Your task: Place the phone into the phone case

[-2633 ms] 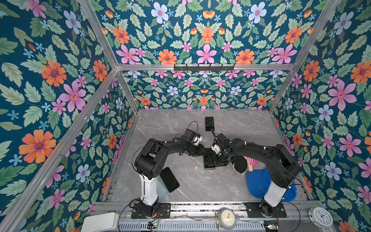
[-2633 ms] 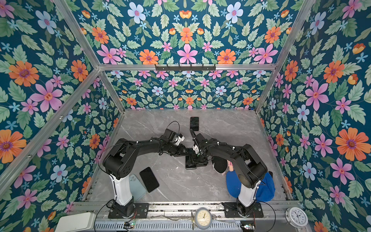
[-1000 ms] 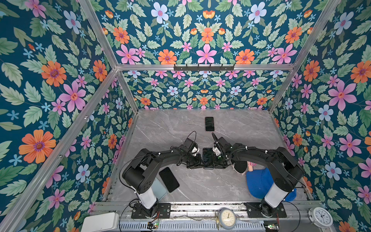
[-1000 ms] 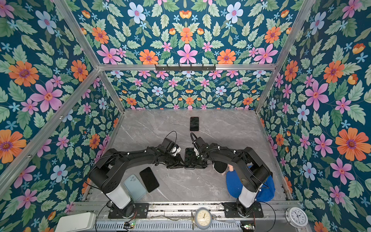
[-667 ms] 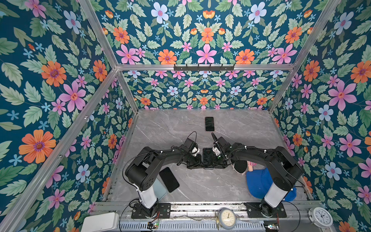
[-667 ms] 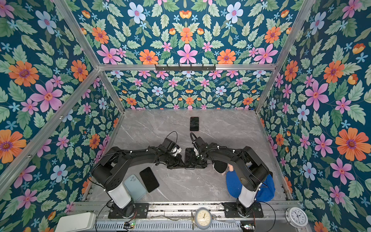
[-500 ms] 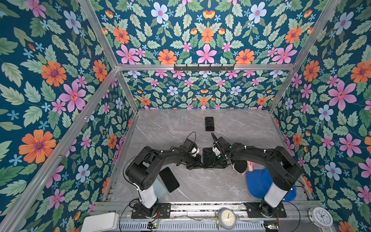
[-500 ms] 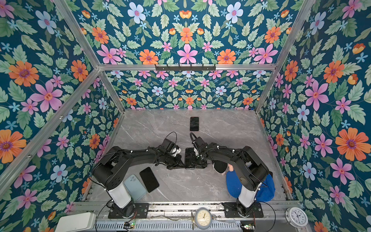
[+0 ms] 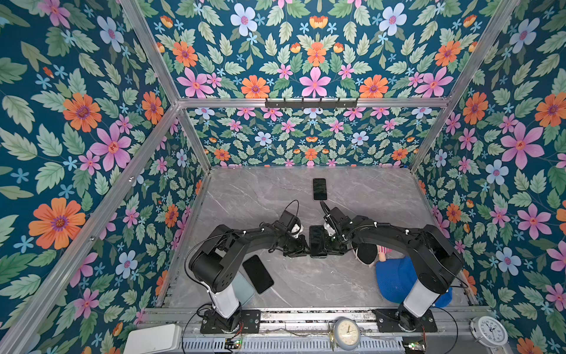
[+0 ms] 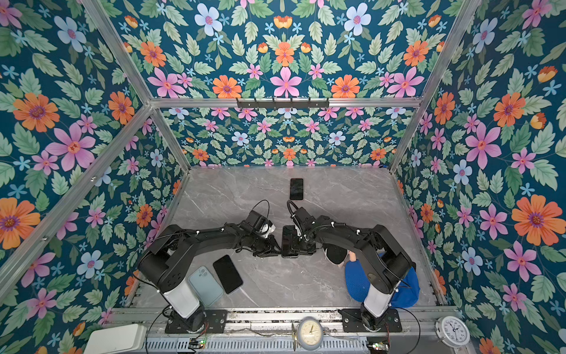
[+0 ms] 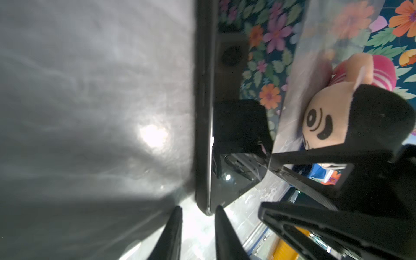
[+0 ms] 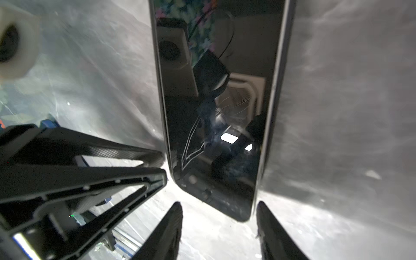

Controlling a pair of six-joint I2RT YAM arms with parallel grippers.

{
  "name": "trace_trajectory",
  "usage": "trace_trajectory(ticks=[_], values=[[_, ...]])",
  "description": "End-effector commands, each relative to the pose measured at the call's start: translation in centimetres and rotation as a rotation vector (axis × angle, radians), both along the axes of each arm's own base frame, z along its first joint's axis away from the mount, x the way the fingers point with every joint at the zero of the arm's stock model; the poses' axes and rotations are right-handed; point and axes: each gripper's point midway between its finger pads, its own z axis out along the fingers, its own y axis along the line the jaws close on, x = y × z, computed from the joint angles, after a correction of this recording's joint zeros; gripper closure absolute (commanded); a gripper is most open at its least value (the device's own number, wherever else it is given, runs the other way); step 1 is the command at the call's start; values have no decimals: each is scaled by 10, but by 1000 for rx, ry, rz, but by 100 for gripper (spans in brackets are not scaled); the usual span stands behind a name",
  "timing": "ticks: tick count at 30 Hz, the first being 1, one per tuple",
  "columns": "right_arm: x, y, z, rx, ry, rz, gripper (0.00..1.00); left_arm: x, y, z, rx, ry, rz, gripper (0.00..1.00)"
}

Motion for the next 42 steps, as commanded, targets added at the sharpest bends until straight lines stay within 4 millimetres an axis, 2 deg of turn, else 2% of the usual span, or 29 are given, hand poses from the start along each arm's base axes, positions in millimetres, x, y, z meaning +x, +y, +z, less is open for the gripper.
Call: trace_trajectory(ticks=[1, 11, 18, 24, 30, 36, 42], values=[[-3, -8, 0, -41, 4, -10, 46, 1, 2, 2, 15, -12, -10, 66], [-5, -4, -1, -10, 17, -14, 51, 3, -5, -5, -10, 3, -9, 66], [-6, -2, -1, -5, 21, -11, 59, 0, -4, -11, -22, 18, -1, 80], [-7, 0, -2, -1, 26, -7, 61, -2, -4, -14, -23, 26, 4, 88], [-8, 2, -3, 4, 31, -4, 63, -1, -6, -9, -35, 17, 6, 86], [-8, 5, -5, 6, 34, 3, 70, -2, -11, -6, -58, 13, 7, 77], [-8, 8, -5, 10, 37, 6, 77, -2, -16, -3, -84, 11, 5, 76]])
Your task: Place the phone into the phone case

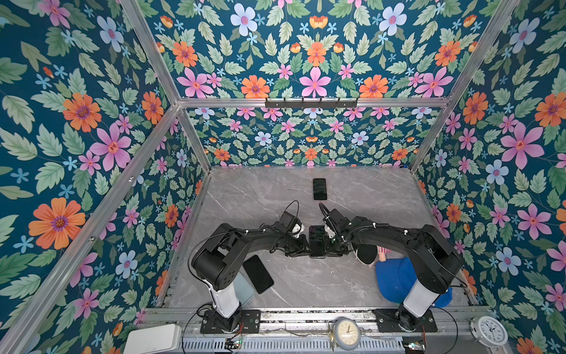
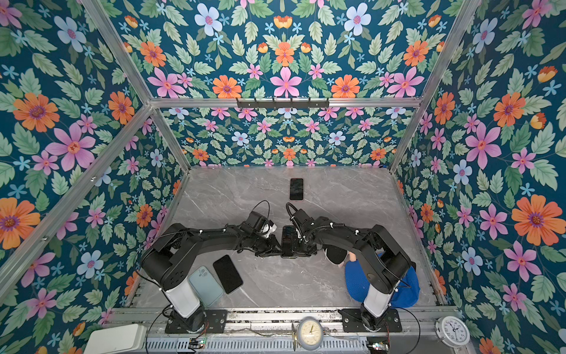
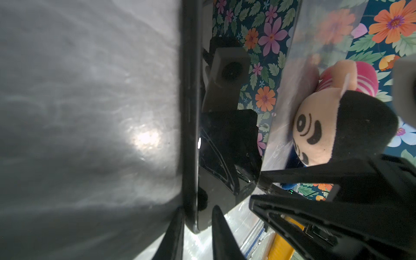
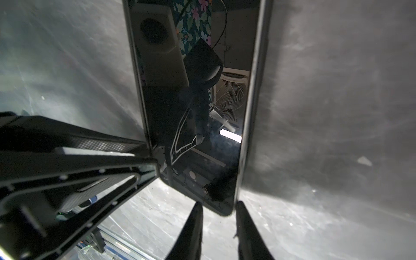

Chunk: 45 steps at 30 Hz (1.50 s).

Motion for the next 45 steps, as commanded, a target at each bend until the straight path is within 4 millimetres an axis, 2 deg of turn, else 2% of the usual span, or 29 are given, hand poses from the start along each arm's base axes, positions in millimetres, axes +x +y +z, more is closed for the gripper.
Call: trace_trajectory(ticks=[1, 8, 18, 20, 26, 28, 32, 36, 40, 43, 45], values=[[1, 12, 5, 49, 0, 11, 78, 0, -5, 3, -27, -4, -3, 76], [1, 15, 5, 52, 3, 19, 85, -2, -11, 4, -46, -2, -11, 76], [1, 22, 2, 51, 7, 34, 86, -3, -14, 6, -65, -6, -16, 76], [1, 18, 2, 26, 3, 38, 86, -5, -11, 4, -55, -2, -23, 75], [1, 2, 11, -38, -25, 31, 70, -3, -5, 3, -39, -11, -19, 74], [0, -1, 12, -49, -28, 30, 67, -3, -4, 2, -37, -9, -20, 74], [0, -2, 11, -52, -24, 27, 67, -3, -4, 1, -35, -9, -16, 74], [-2, 0, 8, -39, -14, 25, 73, -4, -3, 1, -35, -9, -16, 74], [-3, -2, 8, -46, -10, 24, 74, -4, -3, 1, -36, -9, -14, 74], [-2, -15, 11, -111, -37, 19, 74, -5, -3, 2, -37, -11, -12, 73], [-2, -29, 5, -163, -50, -12, 74, -4, -3, 2, -39, -12, -12, 74]])
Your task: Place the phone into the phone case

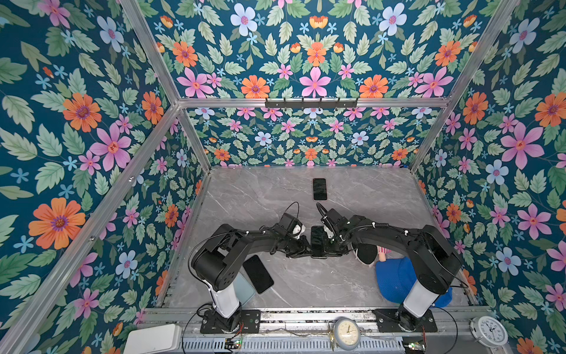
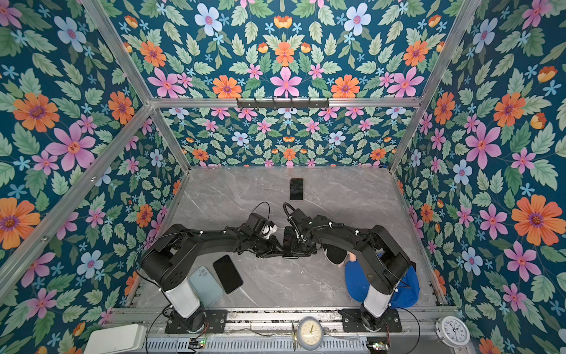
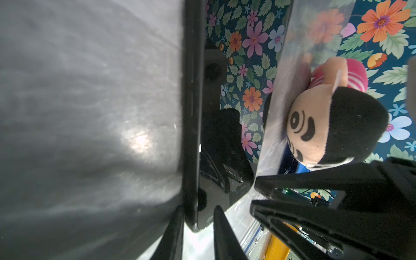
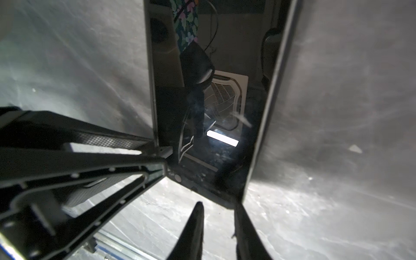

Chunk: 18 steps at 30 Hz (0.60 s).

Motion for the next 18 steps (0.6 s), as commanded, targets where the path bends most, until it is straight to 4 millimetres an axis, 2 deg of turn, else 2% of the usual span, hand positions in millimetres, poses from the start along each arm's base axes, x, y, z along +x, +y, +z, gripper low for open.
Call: trace_trajectory(ticks=[1, 5, 9, 18], values=[[-3, -17, -6, -54, -3, -30, 74, -1, 0, 2, -7, -4, -9, 73], [1, -11, 1, -39, -21, -21, 74, -1, -1, 1, -8, -4, -12, 73], [2, -6, -2, -15, -12, -24, 74, -1, -1, 2, -11, -4, -10, 73], [3, 2, -7, 12, 5, -21, 84, -1, -3, 3, -16, -6, -10, 73]])
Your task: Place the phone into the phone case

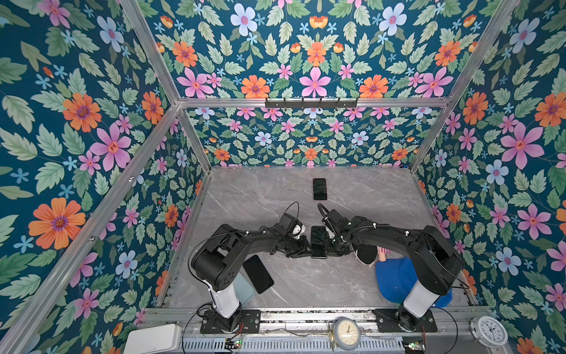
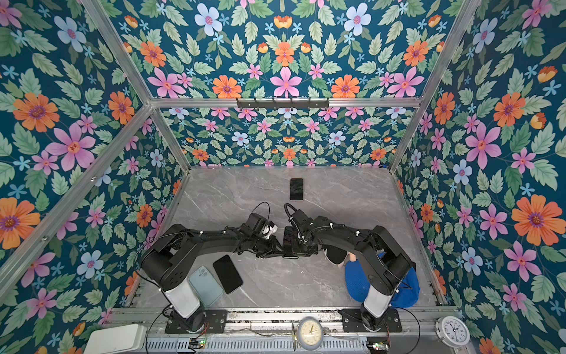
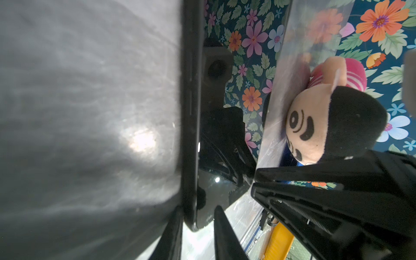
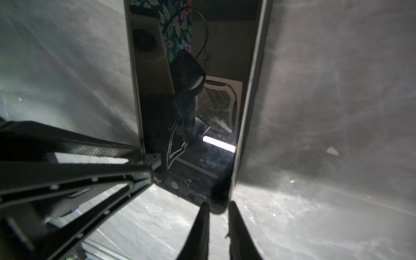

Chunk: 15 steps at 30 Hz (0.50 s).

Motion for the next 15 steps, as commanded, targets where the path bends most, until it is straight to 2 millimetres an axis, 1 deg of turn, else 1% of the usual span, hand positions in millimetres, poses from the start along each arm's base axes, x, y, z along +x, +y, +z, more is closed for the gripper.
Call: trace_trajectory(ticks=[1, 3, 9, 15], values=[[0, 4, 0, 15, 10, -9, 85, 0, -2, 3, -13, -8, -9, 73], [-1, 4, -1, 18, 15, -9, 87, 0, -2, 3, -14, -7, -9, 73], [-2, 5, -2, 22, 19, -11, 88, 0, -3, 4, -19, -7, -11, 73], [-3, 12, -3, 57, 36, -11, 92, -1, -5, 4, -23, -7, -14, 73]])
